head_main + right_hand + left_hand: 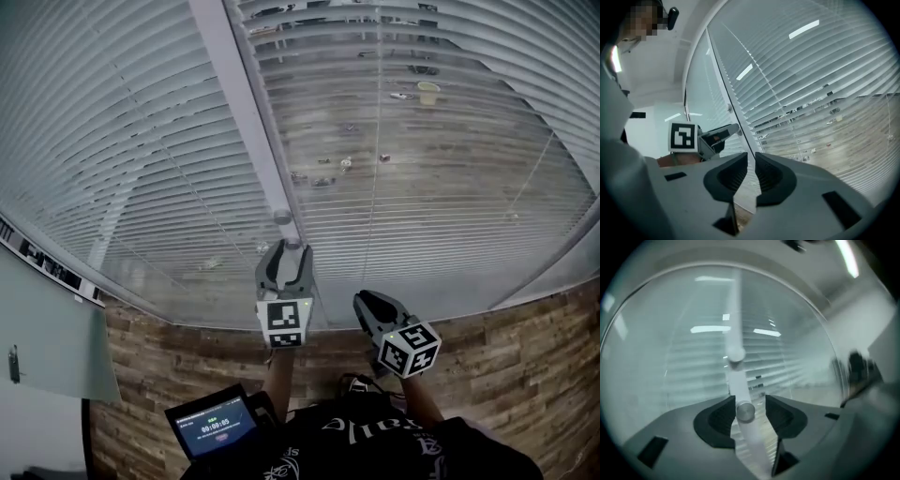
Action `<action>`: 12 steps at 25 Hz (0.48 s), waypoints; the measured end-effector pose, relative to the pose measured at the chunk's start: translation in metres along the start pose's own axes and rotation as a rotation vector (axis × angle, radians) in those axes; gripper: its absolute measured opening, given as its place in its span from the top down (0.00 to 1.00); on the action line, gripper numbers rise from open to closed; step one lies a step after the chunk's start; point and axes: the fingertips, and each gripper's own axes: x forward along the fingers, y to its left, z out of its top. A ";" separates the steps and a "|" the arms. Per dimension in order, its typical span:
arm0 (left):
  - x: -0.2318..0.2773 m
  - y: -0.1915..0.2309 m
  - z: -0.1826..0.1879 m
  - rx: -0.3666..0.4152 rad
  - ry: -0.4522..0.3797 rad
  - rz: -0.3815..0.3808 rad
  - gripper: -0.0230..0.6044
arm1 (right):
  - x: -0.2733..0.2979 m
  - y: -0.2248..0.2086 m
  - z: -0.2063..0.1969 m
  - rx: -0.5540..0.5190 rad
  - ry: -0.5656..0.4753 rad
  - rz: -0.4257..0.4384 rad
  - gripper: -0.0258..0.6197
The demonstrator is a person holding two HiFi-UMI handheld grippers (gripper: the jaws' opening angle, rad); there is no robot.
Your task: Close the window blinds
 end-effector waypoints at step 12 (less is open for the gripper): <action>0.004 0.001 -0.019 0.708 0.177 0.002 0.75 | 0.003 -0.003 -0.003 0.009 0.004 -0.009 0.87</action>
